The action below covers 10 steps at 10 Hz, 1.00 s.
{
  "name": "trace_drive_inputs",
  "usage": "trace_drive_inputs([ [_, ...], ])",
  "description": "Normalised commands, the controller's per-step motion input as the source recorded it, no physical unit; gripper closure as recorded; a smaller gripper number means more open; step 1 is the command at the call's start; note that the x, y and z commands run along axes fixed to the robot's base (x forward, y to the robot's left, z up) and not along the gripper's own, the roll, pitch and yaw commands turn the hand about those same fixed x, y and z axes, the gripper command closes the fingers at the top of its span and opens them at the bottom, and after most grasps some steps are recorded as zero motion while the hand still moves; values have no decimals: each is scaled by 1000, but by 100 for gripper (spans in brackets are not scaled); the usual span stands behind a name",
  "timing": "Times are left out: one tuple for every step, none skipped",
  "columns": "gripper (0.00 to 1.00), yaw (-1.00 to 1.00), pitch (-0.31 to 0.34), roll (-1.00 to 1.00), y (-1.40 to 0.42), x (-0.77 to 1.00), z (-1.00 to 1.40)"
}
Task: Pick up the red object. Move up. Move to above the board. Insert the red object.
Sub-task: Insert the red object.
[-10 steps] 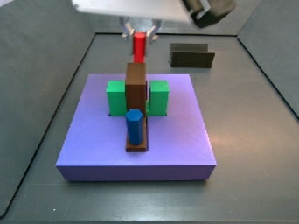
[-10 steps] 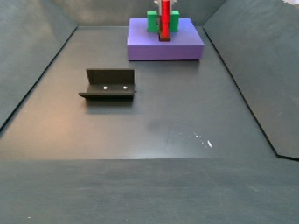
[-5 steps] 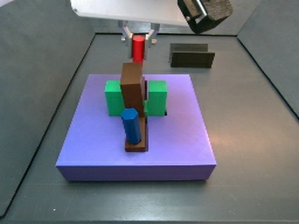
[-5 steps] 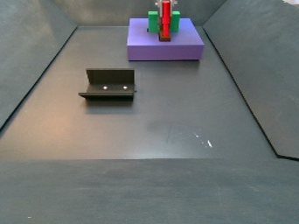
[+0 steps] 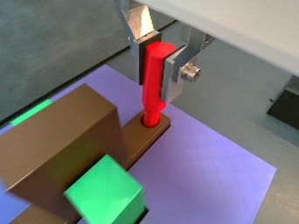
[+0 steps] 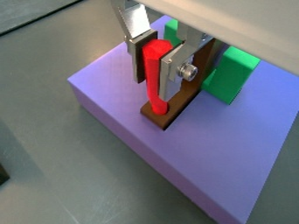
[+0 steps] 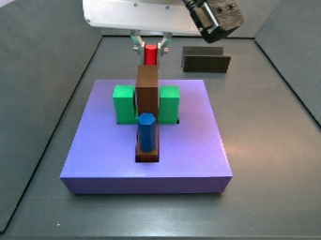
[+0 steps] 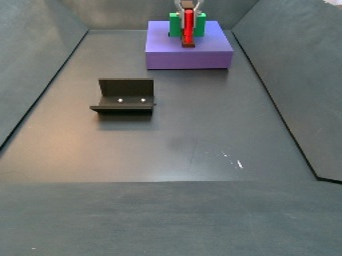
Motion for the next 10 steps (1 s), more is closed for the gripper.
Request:
trace_drive_inputs([
  [100, 0, -149, 11, 0, -160, -443],
  [100, 46, -94, 80, -223, -149, -337],
  [100, 74, -74, 146, -317, -143, -297],
  [100, 0, -99, 47, -123, -23, -314],
  [100, 0, -127, 0, 0, 0, -434],
  [100, 0, -167, 3, 0, 34, -491],
  [100, 0, -174, 0, 0, 157, -406],
  [100, 37, -160, -53, 0, 326, -249],
  [100, 43, -103, -113, -51, 440, -89],
  [100, 43, -103, -154, 0, 349, -71],
])
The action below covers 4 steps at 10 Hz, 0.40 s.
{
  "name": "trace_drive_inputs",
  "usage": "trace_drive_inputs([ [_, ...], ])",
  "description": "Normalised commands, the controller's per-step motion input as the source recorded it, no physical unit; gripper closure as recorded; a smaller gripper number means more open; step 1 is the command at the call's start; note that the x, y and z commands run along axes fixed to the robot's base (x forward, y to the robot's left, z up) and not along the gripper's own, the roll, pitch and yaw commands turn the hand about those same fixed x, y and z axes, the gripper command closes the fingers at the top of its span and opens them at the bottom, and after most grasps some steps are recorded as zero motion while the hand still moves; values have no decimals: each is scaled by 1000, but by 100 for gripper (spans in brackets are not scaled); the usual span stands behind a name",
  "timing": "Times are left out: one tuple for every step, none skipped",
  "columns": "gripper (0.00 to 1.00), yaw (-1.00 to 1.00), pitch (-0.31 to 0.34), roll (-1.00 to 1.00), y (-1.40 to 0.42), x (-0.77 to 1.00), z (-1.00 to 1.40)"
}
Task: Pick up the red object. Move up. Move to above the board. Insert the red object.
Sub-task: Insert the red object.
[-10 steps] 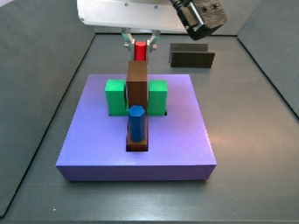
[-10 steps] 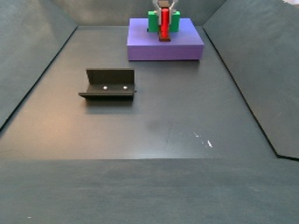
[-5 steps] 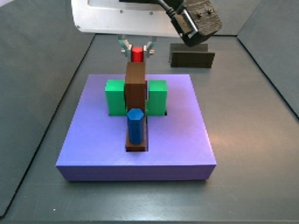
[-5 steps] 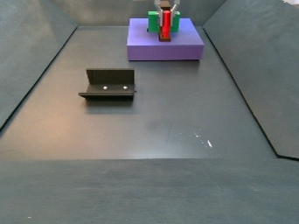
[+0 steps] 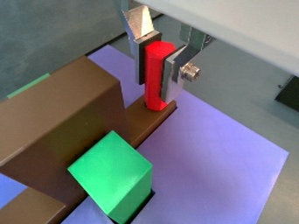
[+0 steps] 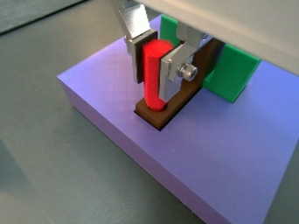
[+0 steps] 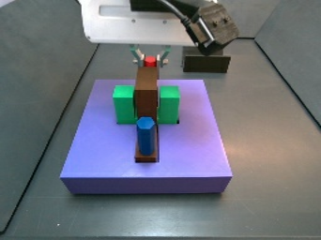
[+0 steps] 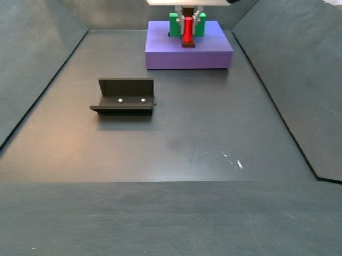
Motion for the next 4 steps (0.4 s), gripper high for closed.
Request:
trace_drive_inputs([
  [100, 3, -54, -24, 0, 91, -194],
  [100, 0, -60, 0, 0, 0, -294],
  [100, 0, 0, 4, 0, 0, -49],
  [100, 0, 0, 0, 0, 0, 0],
])
